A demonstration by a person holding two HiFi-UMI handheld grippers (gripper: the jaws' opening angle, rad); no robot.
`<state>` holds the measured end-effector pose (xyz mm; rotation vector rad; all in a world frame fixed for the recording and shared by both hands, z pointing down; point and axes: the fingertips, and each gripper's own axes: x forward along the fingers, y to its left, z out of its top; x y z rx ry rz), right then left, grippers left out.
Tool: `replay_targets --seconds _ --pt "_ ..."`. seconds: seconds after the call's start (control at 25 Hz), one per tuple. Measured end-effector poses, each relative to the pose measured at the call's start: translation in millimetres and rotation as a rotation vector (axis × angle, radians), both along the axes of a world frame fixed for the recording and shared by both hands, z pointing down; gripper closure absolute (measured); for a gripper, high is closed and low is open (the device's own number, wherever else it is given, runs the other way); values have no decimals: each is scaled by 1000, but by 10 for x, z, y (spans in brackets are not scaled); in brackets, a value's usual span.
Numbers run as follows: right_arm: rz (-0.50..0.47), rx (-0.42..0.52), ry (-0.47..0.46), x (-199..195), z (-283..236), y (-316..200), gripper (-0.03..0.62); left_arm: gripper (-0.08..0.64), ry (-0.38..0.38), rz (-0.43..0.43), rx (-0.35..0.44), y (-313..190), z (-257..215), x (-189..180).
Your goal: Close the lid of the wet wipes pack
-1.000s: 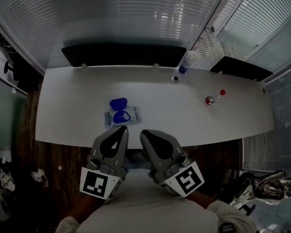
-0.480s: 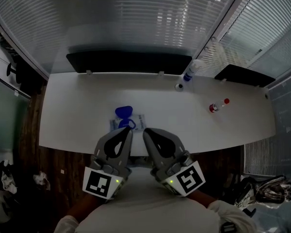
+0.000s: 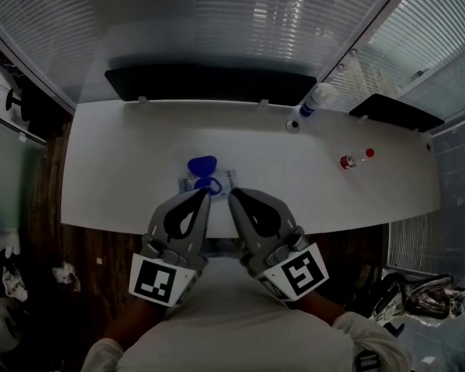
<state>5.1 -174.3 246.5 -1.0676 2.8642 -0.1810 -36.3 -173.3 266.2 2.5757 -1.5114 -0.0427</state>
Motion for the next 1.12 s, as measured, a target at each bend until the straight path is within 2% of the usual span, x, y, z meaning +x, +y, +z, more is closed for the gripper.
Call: replay_targets --seconds 0.2,0.48,0.64,0.84,1.0,1.12 --pt "1 -73 25 -75 299 -106 592 557 -42 -16 -106 -67 370 -91" --pt "-46 -149 106 -227 933 -326 592 557 -21 -60 -221 -241 1031 -304" --pt "-80 -164 180 -321 1419 -493 592 557 -43 -93 -318 -356 1559 -417" --pt "-69 -253 281 -304 2022 -794 592 557 -54 -110 -438 -398 2144 -534" --pt "-111 -276 350 -350 2477 -1018 592 557 -85 -116 -523 -434 2618 -582" --pt "-122 -309 404 -361 2836 -1173 592 557 -81 -118 -579 -445 2924 -567"
